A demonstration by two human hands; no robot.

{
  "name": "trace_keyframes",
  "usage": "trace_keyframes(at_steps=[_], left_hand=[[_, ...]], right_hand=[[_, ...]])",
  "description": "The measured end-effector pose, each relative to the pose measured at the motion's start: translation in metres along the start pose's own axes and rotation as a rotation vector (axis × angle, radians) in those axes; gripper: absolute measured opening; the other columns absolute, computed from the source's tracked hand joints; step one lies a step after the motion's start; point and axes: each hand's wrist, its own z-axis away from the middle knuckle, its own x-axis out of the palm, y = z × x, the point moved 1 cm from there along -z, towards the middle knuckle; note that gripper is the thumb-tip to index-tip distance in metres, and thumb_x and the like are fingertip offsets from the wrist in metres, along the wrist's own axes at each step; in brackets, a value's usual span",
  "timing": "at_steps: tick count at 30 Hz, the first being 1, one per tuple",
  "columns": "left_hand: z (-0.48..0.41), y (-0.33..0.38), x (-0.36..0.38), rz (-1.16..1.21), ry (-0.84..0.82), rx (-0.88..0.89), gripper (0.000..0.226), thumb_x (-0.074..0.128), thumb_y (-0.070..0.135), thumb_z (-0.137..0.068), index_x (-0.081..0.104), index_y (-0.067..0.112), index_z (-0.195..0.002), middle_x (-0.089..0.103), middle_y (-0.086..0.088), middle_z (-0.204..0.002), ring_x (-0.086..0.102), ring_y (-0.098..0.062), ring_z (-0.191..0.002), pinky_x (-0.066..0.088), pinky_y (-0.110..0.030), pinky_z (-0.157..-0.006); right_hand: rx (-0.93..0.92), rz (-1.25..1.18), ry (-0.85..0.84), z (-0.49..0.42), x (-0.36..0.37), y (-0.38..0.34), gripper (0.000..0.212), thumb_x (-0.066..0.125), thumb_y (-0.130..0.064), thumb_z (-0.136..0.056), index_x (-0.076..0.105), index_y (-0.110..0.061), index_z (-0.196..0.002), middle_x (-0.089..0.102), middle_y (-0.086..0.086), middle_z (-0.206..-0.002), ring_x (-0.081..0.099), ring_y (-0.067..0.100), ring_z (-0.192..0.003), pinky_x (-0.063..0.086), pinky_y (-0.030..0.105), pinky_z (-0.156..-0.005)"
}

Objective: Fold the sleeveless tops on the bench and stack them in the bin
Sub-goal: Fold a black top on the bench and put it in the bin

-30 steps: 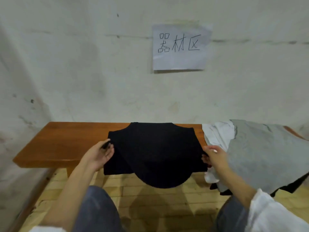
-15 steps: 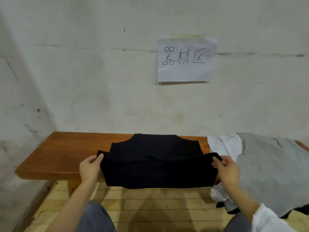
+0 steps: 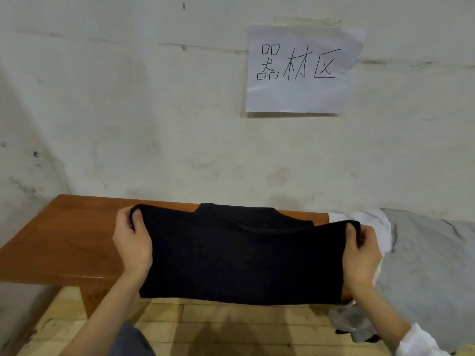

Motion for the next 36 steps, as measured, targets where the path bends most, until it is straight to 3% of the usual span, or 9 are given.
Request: trace_keyframes(at_steps=[7, 13, 19, 23, 25, 28, 32, 34, 36], left_hand=[[-0.058, -0.059, 0.056, -0.413, -0.09, 0.034, 0.021, 0.047, 0.018, -0.098, 0.063, 0.004, -0.101, 0.066, -0.017, -0.09, 0.061, -0.037, -0.083, 0.043, -0.036, -0.068], [-0.054, -0.095, 0.068, -0.749, -0.238, 0.12, 0.02, 0.048, 0.022, -0.096, 0.058, 0.011, -0.084, 0.06, -0.007, -0.069, 0.059, -0.034, -0.065, 0.045, -0.037, -0.054], [-0.053, -0.081, 0.063, -0.689, -0.25, 0.068, 0.029, 0.059, 0.015, -0.091, 0.056, 0.006, -0.118, 0.057, -0.017, -0.11, 0.058, -0.039, -0.094, 0.047, -0.045, -0.072], [-0.006, -0.07, 0.065, -0.794, -0.361, 0.408, 0.034, 0.064, 0.013, -0.086, 0.059, 0.004, -0.119, 0.052, -0.021, -0.127, 0.05, -0.04, -0.116, 0.043, -0.052, -0.091], [0.023, -0.075, 0.066, -0.854, -0.473, 0.481, 0.039, 0.051, 0.031, -0.093, 0.059, 0.008, -0.123, 0.051, -0.019, -0.135, 0.045, -0.038, -0.127, 0.038, -0.052, -0.102], [0.043, -0.084, 0.063, -0.996, -0.622, 0.399, 0.068, 0.015, 0.057, -0.095, 0.051, 0.016, -0.136, 0.047, -0.013, -0.143, 0.04, -0.034, -0.135, 0.03, -0.053, -0.108], [0.041, -0.079, 0.059, -1.046, -0.745, 0.328, 0.096, -0.019, 0.07, -0.082, 0.03, 0.022, -0.148, 0.028, -0.009, -0.154, 0.021, -0.031, -0.144, 0.015, -0.054, -0.115], [0.038, -0.078, 0.058, -1.074, -0.819, 0.3, 0.108, -0.033, 0.074, -0.066, 0.011, 0.027, -0.152, 0.008, -0.004, -0.16, 0.001, -0.027, -0.147, -0.002, -0.049, -0.116], [0.043, -0.067, 0.049, -1.035, -0.794, 0.295, 0.094, -0.012, 0.077, -0.078, 0.014, 0.024, -0.152, 0.01, -0.007, -0.159, 0.002, -0.028, -0.147, -0.002, -0.047, -0.115]], right_hand=[[0.033, 0.209, -0.095, -0.071, 0.062, 0.041, 0.03, 0.052, -0.029, -0.096, 0.049, -0.009, -0.073, 0.051, 0.0, -0.066, 0.047, 0.021, -0.065, 0.028, 0.03, -0.064], [-0.02, 0.571, -0.285, -0.078, 0.088, 0.088, 0.034, 0.052, -0.039, -0.094, 0.055, -0.011, -0.075, 0.056, 0.002, -0.064, 0.056, 0.023, -0.063, 0.034, 0.031, -0.056], [-0.006, 0.483, -0.166, -0.063, 0.088, 0.075, 0.028, 0.057, -0.017, -0.09, 0.054, -0.005, -0.115, 0.055, 0.015, -0.11, 0.056, 0.032, -0.089, 0.038, 0.032, -0.071], [-0.297, 0.538, -0.278, -0.018, 0.089, 0.056, 0.036, 0.062, -0.012, -0.086, 0.057, -0.004, -0.12, 0.054, 0.016, -0.123, 0.05, 0.032, -0.114, 0.04, 0.042, -0.096], [-0.339, 0.588, -0.433, 0.014, 0.092, 0.053, 0.044, 0.056, -0.028, -0.093, 0.052, -0.008, -0.132, 0.046, 0.012, -0.14, 0.04, 0.029, -0.132, 0.03, 0.04, -0.109], [-0.28, 0.842, -0.621, 0.047, 0.088, 0.058, 0.078, 0.003, -0.065, -0.089, 0.017, -0.019, -0.151, 0.011, 0.0, -0.159, 0.003, 0.019, -0.147, -0.002, 0.035, -0.116], [-0.248, 0.942, -0.634, 0.056, 0.077, 0.06, 0.105, -0.031, -0.073, -0.067, 0.001, -0.022, -0.152, -0.001, 0.0, -0.16, -0.007, 0.018, -0.147, -0.006, 0.038, -0.117], [-0.196, 0.929, -0.702, 0.052, 0.076, 0.056, 0.1, -0.027, -0.073, -0.071, 0.0, -0.021, -0.152, -0.004, 0.001, -0.16, -0.008, 0.019, -0.147, -0.006, 0.039, -0.117], [-0.13, 0.839, -0.769, 0.049, 0.07, 0.048, 0.074, 0.011, -0.064, -0.092, 0.01, -0.02, -0.152, 0.004, 0.002, -0.16, -0.002, 0.02, -0.148, 0.0, 0.04, -0.119]])
